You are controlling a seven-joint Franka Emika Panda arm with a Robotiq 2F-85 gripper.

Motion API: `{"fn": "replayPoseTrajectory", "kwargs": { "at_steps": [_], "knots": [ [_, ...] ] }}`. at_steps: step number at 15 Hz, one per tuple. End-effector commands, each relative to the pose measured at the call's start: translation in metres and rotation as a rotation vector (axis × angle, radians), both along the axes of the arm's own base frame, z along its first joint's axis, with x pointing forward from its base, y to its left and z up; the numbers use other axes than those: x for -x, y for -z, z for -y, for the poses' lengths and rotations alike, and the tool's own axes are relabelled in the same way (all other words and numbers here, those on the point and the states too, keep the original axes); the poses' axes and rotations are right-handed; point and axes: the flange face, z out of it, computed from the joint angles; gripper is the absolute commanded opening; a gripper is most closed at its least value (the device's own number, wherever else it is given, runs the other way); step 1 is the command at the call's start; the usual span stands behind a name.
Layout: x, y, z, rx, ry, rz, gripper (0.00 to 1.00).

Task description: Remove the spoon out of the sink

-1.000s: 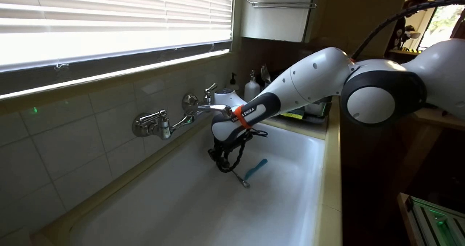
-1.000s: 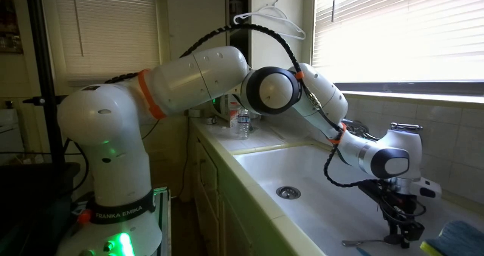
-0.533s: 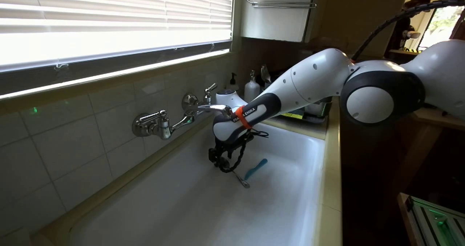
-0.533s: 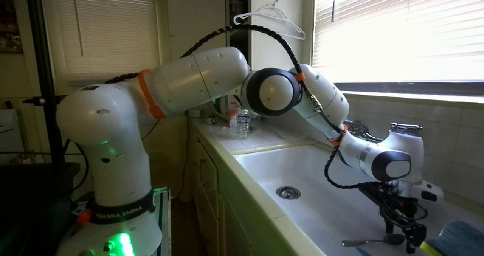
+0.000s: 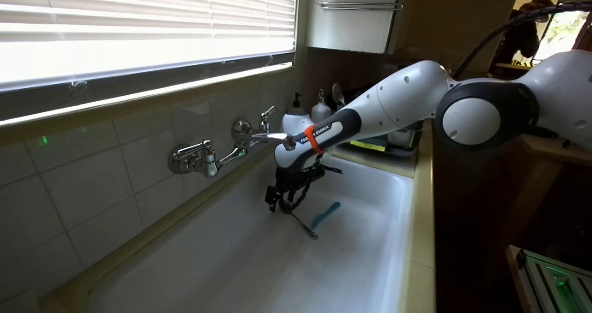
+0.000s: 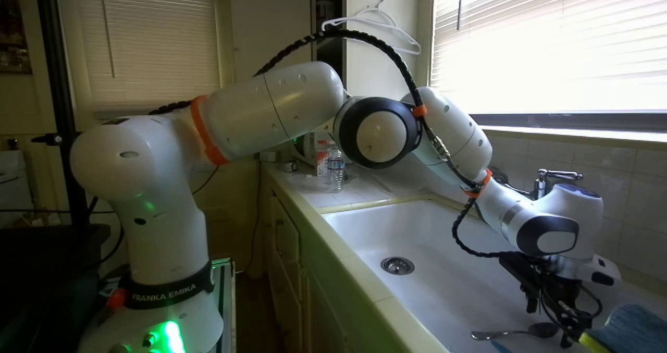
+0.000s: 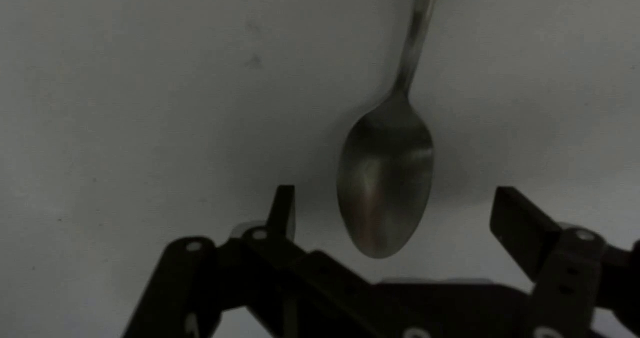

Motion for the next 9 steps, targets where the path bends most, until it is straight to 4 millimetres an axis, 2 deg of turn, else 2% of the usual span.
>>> {"fn": "replayPoseTrajectory", "kwargs": {
  "at_steps": [1, 3, 4, 6, 7, 9],
  "knots": [
    [0.0002, 0.0035, 0.0062, -0.073, -0.055, 0.017, 1.0],
    [0.0004, 0.0034, 0.0092, -0.083, -0.077, 0.026, 1.0],
    [0.0005, 0.0035, 0.01, -0.09, -0.089, 0.03, 0.96],
    [0.001, 0.0044, 0.0111, -0.098, -0.105, 0.032, 0.71],
    [0.0012, 0.0045, 0.0112, -0.102, -0.113, 0.033, 0.71],
    [0.0016, 0.0047, 0.0113, -0.109, -0.123, 0.034, 0.54]
  ]
}}
